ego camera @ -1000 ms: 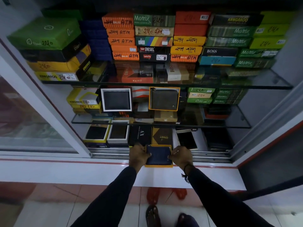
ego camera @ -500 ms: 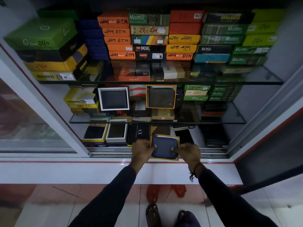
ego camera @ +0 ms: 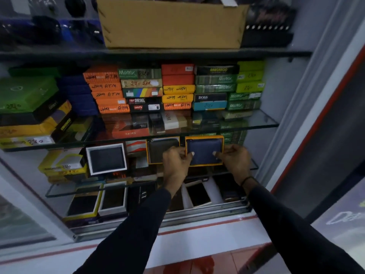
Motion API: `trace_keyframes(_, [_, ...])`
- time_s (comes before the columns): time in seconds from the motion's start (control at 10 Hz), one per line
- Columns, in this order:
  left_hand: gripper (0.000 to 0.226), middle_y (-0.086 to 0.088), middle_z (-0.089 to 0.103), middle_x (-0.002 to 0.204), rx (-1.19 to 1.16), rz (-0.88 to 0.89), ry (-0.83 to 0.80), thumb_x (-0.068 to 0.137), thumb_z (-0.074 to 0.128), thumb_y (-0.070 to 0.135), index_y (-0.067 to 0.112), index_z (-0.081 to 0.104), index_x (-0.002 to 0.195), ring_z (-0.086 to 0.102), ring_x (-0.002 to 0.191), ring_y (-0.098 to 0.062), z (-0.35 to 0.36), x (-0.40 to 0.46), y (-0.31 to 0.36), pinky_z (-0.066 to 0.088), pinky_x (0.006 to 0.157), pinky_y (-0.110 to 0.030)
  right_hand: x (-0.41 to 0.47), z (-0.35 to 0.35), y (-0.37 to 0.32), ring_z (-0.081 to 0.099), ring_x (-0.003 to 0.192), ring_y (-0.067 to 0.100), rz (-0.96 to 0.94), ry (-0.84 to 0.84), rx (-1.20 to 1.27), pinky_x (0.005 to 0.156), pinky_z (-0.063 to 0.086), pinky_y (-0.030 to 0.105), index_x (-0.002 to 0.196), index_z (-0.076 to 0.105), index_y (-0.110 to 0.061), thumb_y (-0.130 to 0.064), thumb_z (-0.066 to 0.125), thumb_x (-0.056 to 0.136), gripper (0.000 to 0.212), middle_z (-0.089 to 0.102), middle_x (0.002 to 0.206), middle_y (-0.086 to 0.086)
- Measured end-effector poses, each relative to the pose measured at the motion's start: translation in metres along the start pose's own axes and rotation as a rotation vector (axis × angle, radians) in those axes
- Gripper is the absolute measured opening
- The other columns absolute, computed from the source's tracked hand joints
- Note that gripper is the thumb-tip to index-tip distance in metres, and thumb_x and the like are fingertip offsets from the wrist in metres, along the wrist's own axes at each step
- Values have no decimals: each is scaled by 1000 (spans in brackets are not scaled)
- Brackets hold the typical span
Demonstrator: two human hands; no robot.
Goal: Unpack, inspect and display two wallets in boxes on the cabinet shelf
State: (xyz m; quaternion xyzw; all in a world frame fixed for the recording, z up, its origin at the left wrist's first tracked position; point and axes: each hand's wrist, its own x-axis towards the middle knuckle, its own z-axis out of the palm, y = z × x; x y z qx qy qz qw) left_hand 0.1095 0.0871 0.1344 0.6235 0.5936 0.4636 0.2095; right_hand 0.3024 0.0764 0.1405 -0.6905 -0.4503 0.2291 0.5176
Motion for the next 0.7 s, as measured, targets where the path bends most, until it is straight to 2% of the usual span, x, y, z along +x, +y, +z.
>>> trace_keyframes(0.1, [17,-6,79,88,127,-72,-55,87,77,29,13,79,94,74,79,-20,23,27,6,65,71,-41,31,14,3,71,69,19,39,5,-101,51,49,19,77,74,-11,-28,90,63,27,75,73,4])
trace_keyframes(0.2, [22,-10,77,98,246,-135,-93,89,74,30,11,76,101,73,89,-24,40,46,1,62,74,-36,50,25,10,69,72,23,10,-26,-238,61,52,29,72,71,-15,-29,85,65,22,75,77,6])
trace_keyframes(0.3, [22,-11,75,100,326,-165,-112,90,73,28,10,74,103,73,87,-23,51,55,-5,61,69,-33,58,33,16,71,78,26,10,-43,-271,62,52,30,76,71,-17,-24,82,67,16,72,76,4])
trace_keyframes(0.4, [17,-10,75,96,342,-161,-107,91,71,26,11,73,100,65,74,-16,57,59,-6,58,61,-28,66,36,20,71,83,27,21,-51,-260,69,56,33,86,74,-10,-26,84,68,26,76,87,10])
trace_keyframes(0.5, [18,-6,73,96,363,-164,-113,93,68,28,13,70,103,63,72,-13,52,53,-4,59,63,-28,63,32,16,73,80,25,27,-23,-280,67,54,29,79,75,-16,-33,82,69,21,77,81,7])
trace_keyframes(0.6, [25,-2,69,103,336,-68,-102,97,60,36,18,67,112,67,81,-11,39,36,-4,63,70,-30,45,26,11,72,77,24,-22,38,-270,66,58,33,74,70,-16,-39,71,75,23,74,73,0])
trace_keyframes(0.7, [32,-2,63,113,329,176,-78,100,53,40,16,67,115,67,83,-15,15,6,-5,60,68,-28,11,19,10,70,74,9,-173,-4,-199,62,56,28,84,67,-23,-46,69,78,23,71,76,-10])
